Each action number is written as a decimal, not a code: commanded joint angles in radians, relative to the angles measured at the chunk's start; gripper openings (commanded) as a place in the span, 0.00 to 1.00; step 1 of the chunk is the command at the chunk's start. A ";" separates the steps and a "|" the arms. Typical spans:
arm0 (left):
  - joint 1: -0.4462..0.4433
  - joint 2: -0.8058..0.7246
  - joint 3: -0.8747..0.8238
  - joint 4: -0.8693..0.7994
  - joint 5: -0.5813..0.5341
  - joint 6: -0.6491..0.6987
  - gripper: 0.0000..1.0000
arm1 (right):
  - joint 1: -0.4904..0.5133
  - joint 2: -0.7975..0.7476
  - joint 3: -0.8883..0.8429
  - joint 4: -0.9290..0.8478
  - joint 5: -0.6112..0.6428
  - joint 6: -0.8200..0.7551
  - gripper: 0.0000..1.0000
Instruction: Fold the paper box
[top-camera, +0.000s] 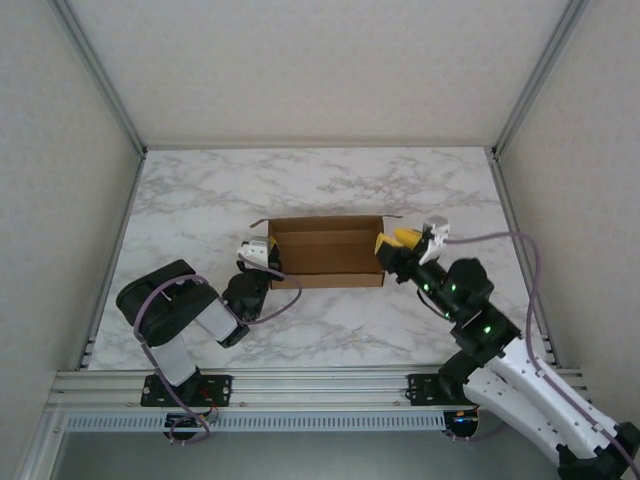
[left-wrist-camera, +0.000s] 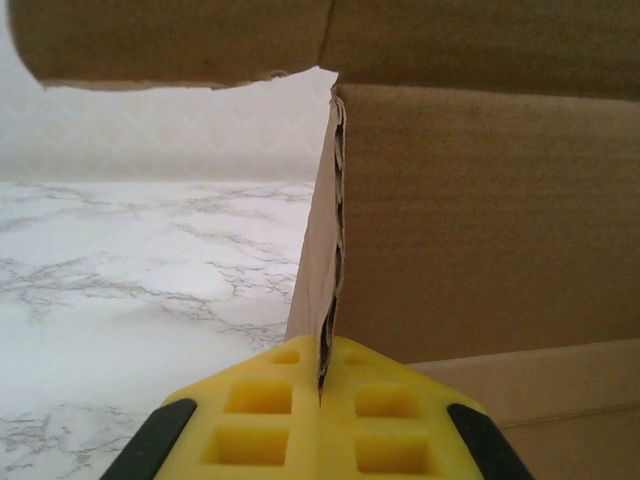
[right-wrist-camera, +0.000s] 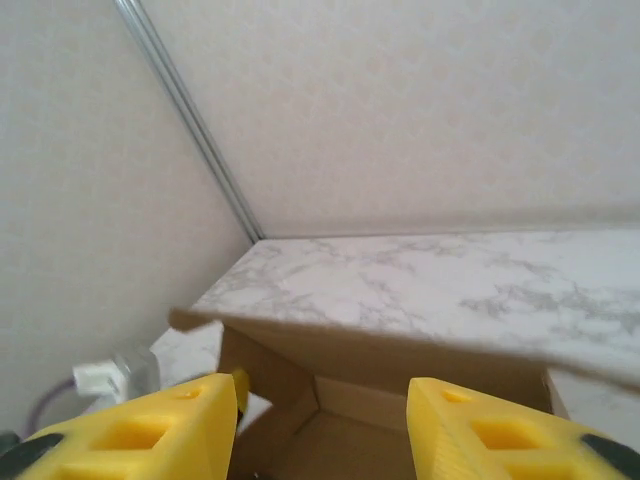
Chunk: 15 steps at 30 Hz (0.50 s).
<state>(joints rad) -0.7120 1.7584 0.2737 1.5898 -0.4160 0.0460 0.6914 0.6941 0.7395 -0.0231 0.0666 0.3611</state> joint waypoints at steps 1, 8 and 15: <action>-0.006 0.043 0.015 0.022 -0.005 0.041 0.00 | -0.005 0.141 0.155 -0.210 0.036 0.040 0.43; -0.010 0.093 0.015 0.064 0.003 0.092 0.00 | -0.023 0.528 0.538 -0.461 0.079 0.086 0.37; -0.030 0.095 0.013 0.037 -0.029 0.122 0.03 | -0.037 0.699 0.535 -0.436 0.070 0.178 0.37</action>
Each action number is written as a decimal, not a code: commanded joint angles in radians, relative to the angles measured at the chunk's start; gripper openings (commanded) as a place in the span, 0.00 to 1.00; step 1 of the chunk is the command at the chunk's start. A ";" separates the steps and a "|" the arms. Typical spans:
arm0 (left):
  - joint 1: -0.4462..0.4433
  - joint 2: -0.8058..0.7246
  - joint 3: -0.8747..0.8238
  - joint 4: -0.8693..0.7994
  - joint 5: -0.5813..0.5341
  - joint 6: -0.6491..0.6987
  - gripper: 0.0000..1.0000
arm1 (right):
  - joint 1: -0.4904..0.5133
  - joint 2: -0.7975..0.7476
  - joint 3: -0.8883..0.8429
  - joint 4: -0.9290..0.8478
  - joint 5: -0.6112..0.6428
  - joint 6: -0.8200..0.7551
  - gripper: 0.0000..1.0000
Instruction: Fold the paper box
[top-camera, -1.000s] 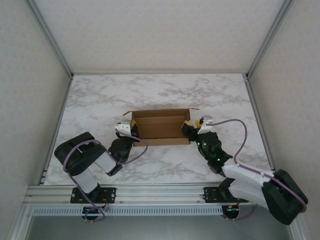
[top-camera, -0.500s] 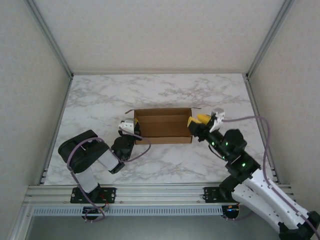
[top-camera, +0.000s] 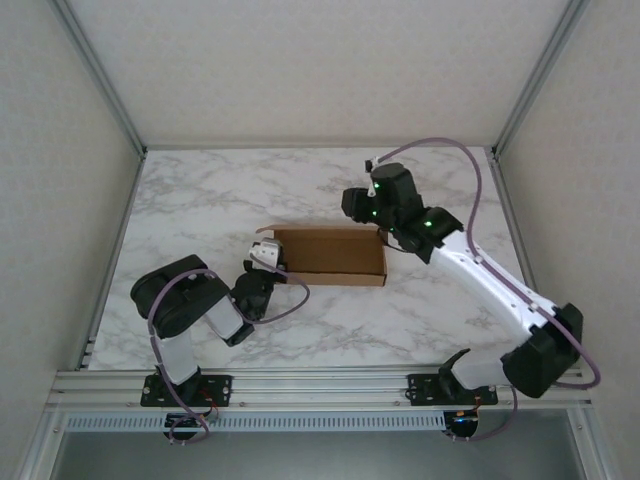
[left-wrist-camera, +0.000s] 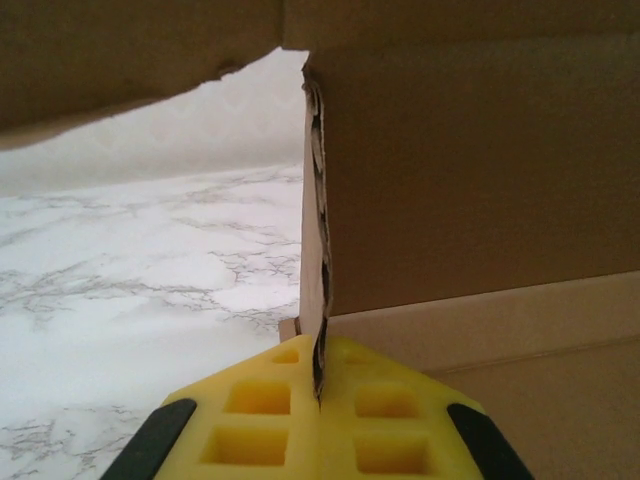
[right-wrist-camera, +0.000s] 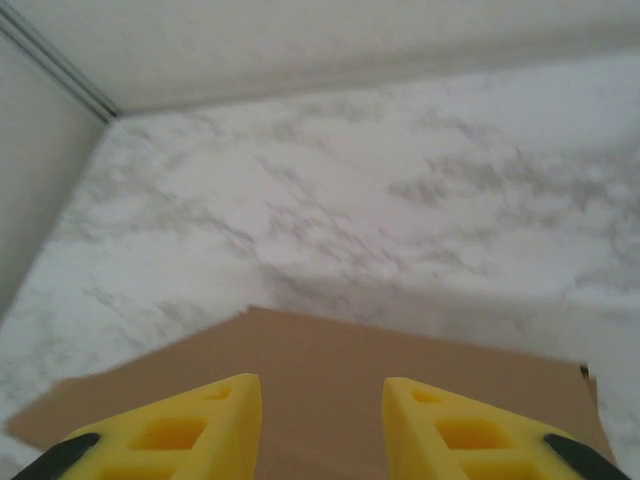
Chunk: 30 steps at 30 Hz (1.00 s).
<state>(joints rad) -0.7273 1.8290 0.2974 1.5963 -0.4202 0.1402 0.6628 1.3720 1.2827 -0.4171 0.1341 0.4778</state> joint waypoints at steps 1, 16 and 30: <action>-0.021 0.023 -0.010 0.018 -0.031 0.025 0.07 | -0.008 0.025 -0.037 -0.021 -0.006 0.080 0.37; -0.053 -0.243 -0.094 -0.247 -0.040 -0.139 0.45 | -0.015 0.001 -0.196 0.062 0.036 0.105 0.35; -0.067 -0.778 -0.098 -0.926 -0.352 -0.475 0.41 | -0.032 -0.016 -0.212 0.058 0.003 0.049 0.38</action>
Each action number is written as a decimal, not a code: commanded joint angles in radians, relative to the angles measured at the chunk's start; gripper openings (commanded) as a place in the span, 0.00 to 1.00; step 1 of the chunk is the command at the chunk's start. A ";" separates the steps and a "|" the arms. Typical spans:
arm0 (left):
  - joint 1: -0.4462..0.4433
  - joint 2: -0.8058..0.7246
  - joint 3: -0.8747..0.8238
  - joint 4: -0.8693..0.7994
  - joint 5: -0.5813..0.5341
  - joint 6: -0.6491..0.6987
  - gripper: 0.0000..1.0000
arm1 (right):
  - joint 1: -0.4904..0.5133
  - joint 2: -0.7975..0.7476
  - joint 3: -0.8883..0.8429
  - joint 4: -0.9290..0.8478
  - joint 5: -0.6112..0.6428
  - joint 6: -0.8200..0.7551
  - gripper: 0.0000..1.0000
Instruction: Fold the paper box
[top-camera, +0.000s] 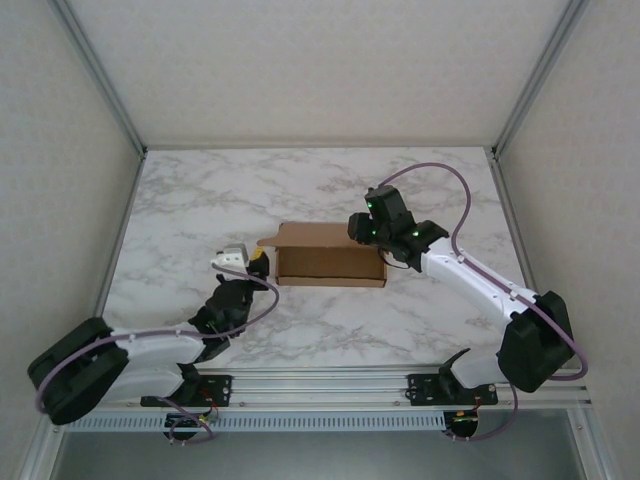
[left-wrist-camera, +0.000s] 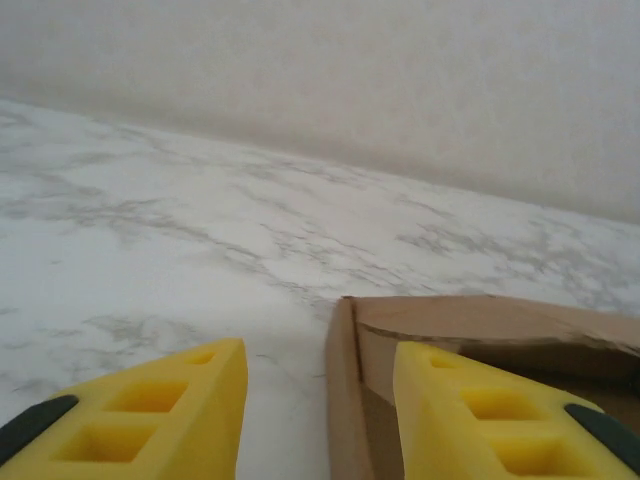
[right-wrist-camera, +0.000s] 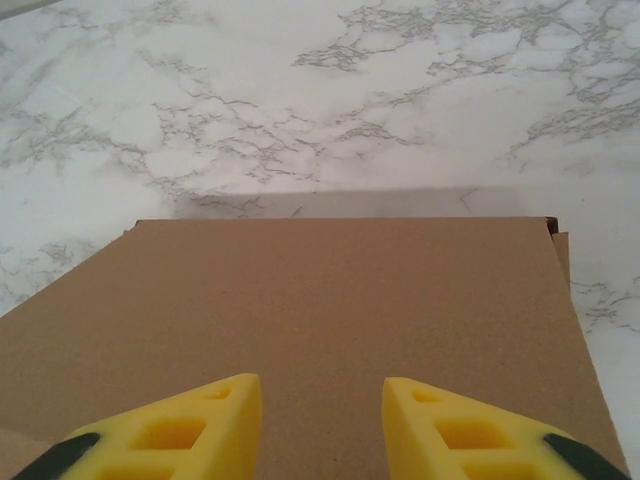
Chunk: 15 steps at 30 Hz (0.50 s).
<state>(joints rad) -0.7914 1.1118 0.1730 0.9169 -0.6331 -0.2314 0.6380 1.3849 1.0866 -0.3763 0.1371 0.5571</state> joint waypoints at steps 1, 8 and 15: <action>-0.002 -0.082 0.051 -0.318 -0.174 -0.132 0.40 | -0.006 -0.030 -0.017 0.009 -0.005 -0.035 0.38; 0.030 -0.186 0.188 -0.641 -0.329 -0.140 0.38 | -0.007 -0.041 -0.062 -0.004 -0.046 -0.061 0.38; 0.199 -0.312 0.309 -0.828 -0.194 -0.338 0.35 | -0.007 -0.031 -0.118 0.007 -0.056 -0.065 0.39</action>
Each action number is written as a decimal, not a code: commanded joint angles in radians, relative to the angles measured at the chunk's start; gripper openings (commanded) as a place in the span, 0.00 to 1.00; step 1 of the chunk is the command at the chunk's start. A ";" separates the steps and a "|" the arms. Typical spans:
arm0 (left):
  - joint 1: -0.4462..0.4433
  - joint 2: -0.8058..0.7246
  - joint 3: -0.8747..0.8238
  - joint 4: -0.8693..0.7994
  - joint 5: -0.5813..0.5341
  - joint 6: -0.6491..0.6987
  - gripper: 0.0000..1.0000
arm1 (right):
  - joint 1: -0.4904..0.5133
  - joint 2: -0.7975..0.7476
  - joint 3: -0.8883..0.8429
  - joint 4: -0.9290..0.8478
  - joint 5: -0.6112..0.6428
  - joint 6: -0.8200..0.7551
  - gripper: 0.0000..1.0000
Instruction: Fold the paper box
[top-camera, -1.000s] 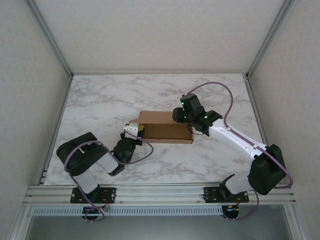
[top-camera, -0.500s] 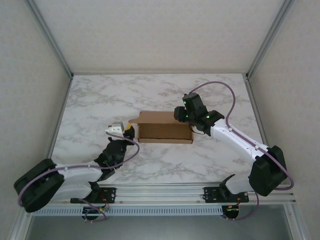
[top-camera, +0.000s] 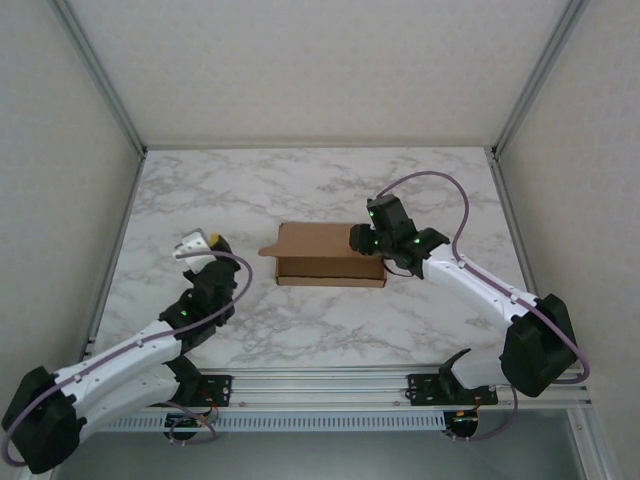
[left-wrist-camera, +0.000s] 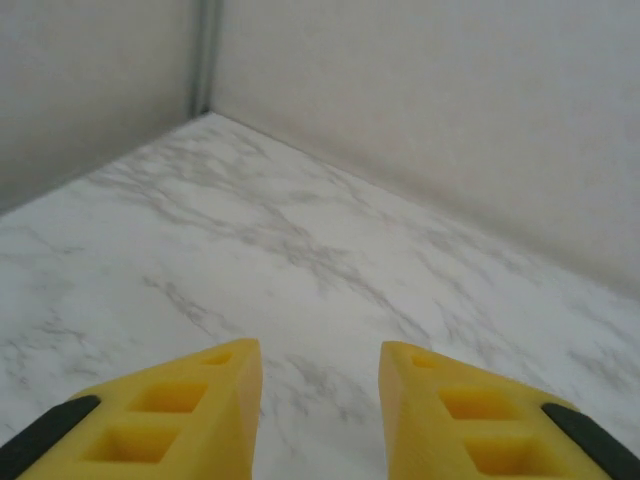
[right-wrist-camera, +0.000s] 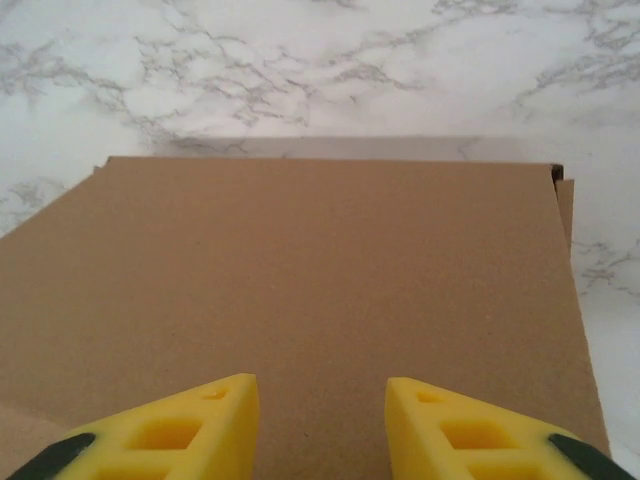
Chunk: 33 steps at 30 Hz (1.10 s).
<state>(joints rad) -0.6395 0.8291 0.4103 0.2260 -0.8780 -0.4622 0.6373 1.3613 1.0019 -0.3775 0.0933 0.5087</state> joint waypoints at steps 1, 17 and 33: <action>0.063 -0.024 0.095 -0.134 0.113 -0.101 0.35 | -0.007 -0.004 -0.046 0.012 -0.014 -0.015 0.39; 0.081 0.400 0.353 -0.150 0.795 -0.014 0.34 | -0.007 0.170 -0.181 0.088 -0.028 -0.009 0.38; 0.094 0.605 0.297 -0.017 1.101 -0.123 0.18 | -0.109 0.011 -0.111 -0.011 -0.141 -0.038 0.39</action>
<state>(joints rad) -0.5556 1.4197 0.7284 0.1596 0.1619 -0.5465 0.5549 1.3907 0.8631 -0.3443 -0.0063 0.4866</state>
